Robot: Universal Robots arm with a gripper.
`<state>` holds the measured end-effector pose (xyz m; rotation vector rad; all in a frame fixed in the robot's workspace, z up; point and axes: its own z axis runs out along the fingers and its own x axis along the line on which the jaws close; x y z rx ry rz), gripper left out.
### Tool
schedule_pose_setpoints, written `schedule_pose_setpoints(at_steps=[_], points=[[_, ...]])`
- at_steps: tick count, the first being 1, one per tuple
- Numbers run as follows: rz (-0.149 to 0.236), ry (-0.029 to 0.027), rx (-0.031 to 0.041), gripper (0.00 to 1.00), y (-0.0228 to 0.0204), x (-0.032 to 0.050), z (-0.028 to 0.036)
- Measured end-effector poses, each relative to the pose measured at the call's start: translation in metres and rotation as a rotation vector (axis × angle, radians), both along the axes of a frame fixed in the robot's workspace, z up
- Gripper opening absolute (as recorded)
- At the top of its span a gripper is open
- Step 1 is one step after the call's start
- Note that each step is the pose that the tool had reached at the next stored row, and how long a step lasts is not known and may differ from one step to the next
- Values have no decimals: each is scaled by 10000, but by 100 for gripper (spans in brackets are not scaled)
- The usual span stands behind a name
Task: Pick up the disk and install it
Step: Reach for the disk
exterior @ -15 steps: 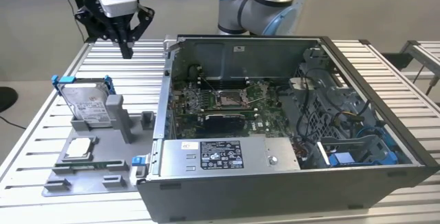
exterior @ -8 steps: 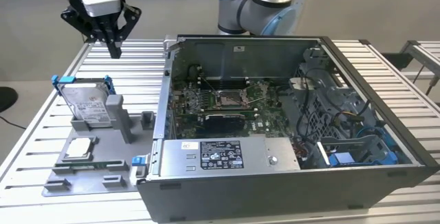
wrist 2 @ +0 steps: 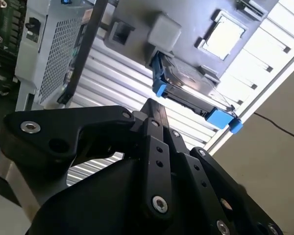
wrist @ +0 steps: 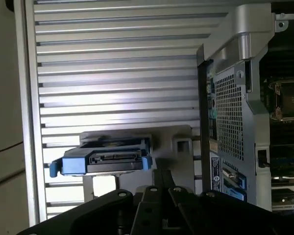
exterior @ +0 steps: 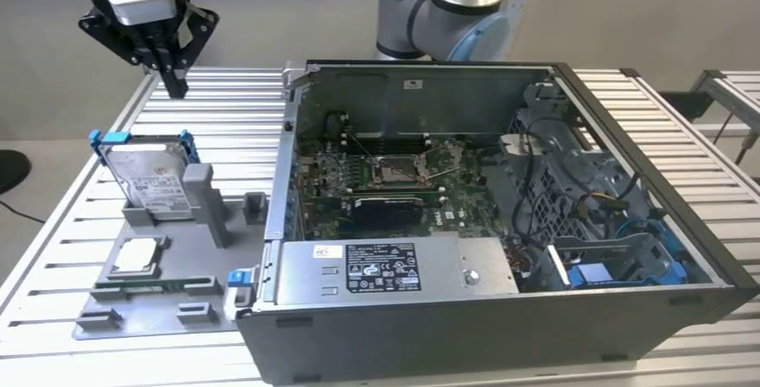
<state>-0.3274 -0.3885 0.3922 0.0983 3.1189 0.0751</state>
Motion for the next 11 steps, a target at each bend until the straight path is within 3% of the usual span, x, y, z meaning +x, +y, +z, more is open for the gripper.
schedule_pose_setpoints(at_steps=[6, 11], points=[[8, 2, 0, 0, 38, -202, -3], [18, 4, 0, 0, 45, -381, -7]])
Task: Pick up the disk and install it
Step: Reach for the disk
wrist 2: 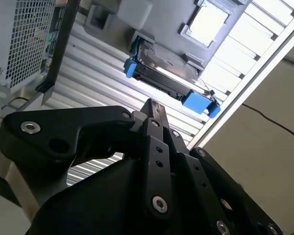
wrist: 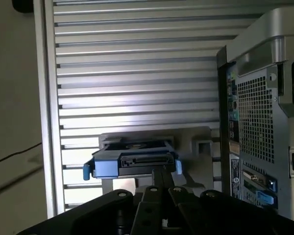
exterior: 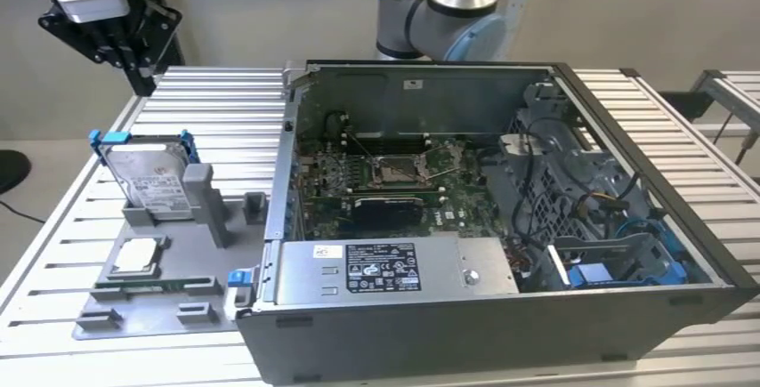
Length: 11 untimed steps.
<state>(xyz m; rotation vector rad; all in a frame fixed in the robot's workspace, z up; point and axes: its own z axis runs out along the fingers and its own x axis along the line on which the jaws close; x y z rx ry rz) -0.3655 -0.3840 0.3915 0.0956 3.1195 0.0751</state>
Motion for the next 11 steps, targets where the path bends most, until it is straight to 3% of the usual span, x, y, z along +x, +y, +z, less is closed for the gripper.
schedule_pose_setpoints(at_steps=[5, 11], points=[[14, 0, 0, 0, 0, -217, -4], [168, -2, 0, 0, -3, -377, -11]])
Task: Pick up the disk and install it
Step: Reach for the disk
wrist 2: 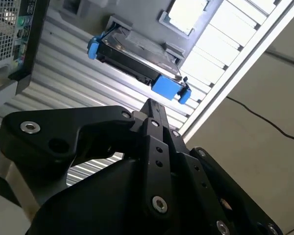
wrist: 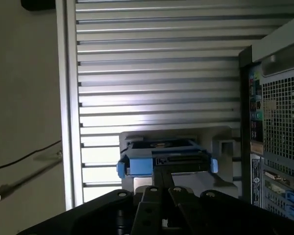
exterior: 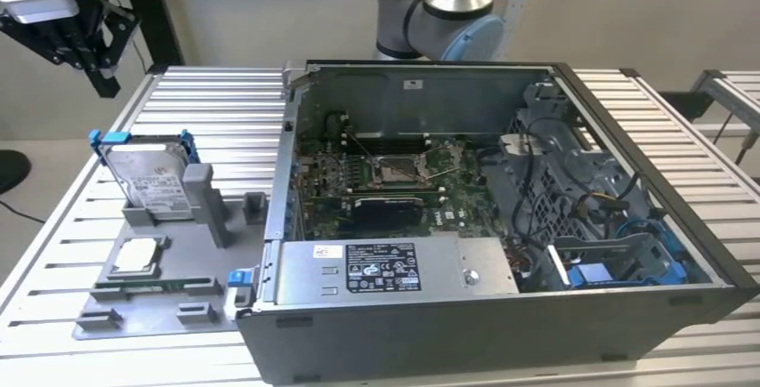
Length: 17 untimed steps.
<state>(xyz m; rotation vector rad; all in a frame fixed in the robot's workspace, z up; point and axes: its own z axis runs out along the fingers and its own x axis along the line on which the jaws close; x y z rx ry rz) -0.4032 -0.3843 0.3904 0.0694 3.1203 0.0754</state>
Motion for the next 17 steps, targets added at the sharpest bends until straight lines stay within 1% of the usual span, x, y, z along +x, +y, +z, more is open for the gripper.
schedule_pose_setpoints(at_steps=[2, 6, 7, 9, 13, 15, 17], points=[[73, 0, 0, 0, -5, -27, -1], [286, 0, 0, 0, -25, -46, -2], [404, 0, 0, 0, -43, -55, -2], [472, -1, 0, 0, -68, -74, -5], [565, 0, 0, 0, -107, -139, -8], [583, 0, 0, 0, -110, -158, -8], [585, -1, 0, 0, -109, -159, -9]])
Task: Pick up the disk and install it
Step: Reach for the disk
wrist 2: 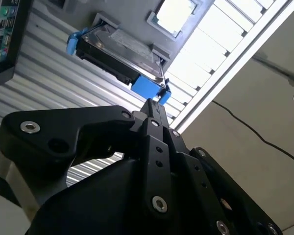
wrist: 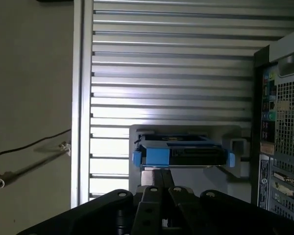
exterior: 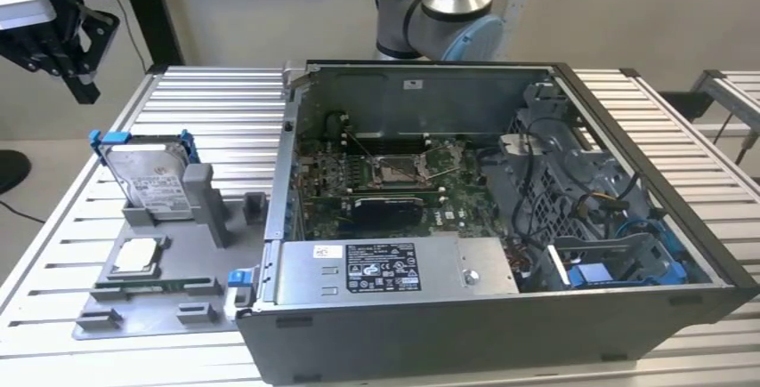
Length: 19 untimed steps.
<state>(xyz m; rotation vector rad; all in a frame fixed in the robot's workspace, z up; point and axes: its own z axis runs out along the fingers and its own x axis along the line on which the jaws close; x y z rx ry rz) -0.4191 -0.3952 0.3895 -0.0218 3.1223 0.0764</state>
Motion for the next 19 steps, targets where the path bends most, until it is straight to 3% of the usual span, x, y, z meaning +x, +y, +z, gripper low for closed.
schedule_pose_setpoints(at_steps=[14, 19], points=[[9, -29, 3, 0, 0, -9, 0], [395, -30, 1, 0, 1, -10, -1]])
